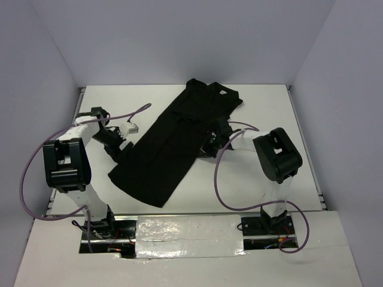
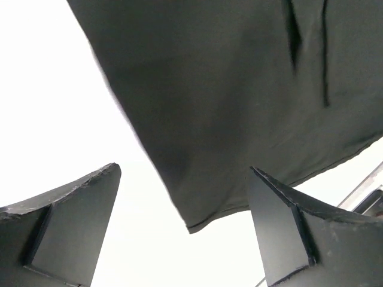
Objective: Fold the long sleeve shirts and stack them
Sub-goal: Fold the shirt
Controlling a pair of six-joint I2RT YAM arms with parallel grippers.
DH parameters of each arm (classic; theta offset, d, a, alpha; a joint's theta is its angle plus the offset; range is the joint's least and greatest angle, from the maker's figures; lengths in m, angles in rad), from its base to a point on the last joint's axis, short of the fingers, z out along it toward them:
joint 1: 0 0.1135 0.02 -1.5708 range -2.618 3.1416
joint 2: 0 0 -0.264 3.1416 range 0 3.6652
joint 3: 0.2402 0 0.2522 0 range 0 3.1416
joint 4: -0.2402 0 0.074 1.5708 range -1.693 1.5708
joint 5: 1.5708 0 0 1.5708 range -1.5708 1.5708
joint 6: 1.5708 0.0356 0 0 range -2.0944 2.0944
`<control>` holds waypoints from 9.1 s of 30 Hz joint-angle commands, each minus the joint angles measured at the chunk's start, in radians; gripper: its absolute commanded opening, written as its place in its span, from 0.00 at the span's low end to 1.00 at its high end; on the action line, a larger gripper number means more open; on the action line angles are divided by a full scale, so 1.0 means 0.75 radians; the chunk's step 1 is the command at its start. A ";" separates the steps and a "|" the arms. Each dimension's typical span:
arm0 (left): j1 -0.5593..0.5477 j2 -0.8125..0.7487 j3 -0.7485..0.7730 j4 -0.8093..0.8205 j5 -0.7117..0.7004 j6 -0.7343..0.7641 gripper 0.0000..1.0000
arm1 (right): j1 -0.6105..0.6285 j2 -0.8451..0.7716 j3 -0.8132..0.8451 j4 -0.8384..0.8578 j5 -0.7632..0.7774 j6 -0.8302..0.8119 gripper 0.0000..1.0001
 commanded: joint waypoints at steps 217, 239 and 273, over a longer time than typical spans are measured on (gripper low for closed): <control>-0.691 0.521 0.713 0.895 -0.235 -0.922 0.47 | -0.677 0.459 1.206 -0.920 0.064 -0.673 0.51; -0.492 0.505 0.758 0.813 -0.151 -1.233 0.58 | -0.046 -0.307 0.243 -0.386 0.375 -0.984 0.00; -1.181 0.020 -0.085 0.475 -0.327 0.346 0.99 | -0.448 -0.695 -0.442 -0.458 -0.006 -0.657 0.75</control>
